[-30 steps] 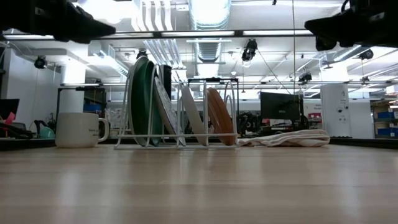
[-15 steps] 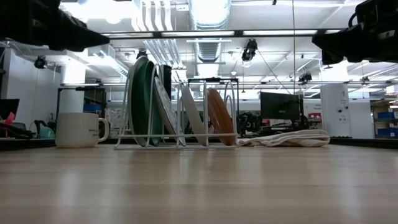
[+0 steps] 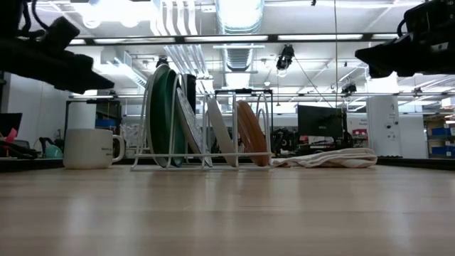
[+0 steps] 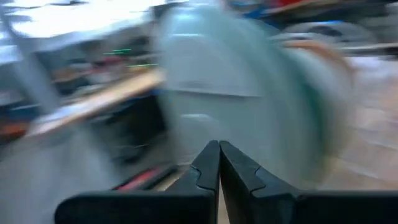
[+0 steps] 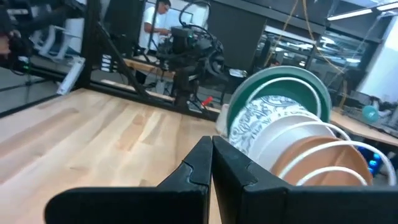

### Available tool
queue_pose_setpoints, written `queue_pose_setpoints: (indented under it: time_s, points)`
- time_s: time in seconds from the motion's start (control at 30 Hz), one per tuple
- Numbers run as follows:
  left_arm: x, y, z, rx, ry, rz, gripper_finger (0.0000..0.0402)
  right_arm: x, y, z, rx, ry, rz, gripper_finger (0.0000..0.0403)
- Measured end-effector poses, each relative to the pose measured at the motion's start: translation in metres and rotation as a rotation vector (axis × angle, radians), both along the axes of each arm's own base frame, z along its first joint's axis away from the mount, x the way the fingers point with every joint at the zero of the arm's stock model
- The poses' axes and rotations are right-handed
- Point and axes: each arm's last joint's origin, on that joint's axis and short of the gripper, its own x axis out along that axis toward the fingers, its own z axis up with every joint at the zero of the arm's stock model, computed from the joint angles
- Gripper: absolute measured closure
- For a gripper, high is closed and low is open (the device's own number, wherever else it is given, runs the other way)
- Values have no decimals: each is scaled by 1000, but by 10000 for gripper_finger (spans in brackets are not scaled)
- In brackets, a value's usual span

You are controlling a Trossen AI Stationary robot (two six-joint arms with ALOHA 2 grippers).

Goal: Sort dishes
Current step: Return to Home Position

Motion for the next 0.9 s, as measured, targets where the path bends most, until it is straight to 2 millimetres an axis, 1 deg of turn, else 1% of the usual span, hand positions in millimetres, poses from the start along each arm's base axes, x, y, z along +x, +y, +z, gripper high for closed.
queue_pose_setpoints:
  time_s: [0.07,0.13,0.27,0.33,0.43,0.5,0.7,0.8,0.9]
  points:
    - [-3,3,3,34,-8,147,401,0,-1,-1,-5,8,-24,401]
    - [-5,5,5,66,15,234,401,0,-1,-2,-10,19,-43,401]
    - [-2,12,7,87,71,263,401,0,-2,-3,-13,29,-66,401]
    - [-1,18,8,84,74,316,401,0,-2,-3,-21,29,-66,401]
    - [-2,30,9,89,101,422,401,0,-2,-3,-21,29,-73,401]
    - [-2,39,9,91,128,462,401,0,-2,-3,-19,29,-74,401]
    - [-5,66,11,69,184,517,401,0,-2,-4,-18,38,-85,401]
    - [-10,80,10,72,253,575,401,0,-3,-4,-29,39,-93,401]
    - [-16,93,9,58,283,591,402,0,-3,-4,-31,39,-93,401]
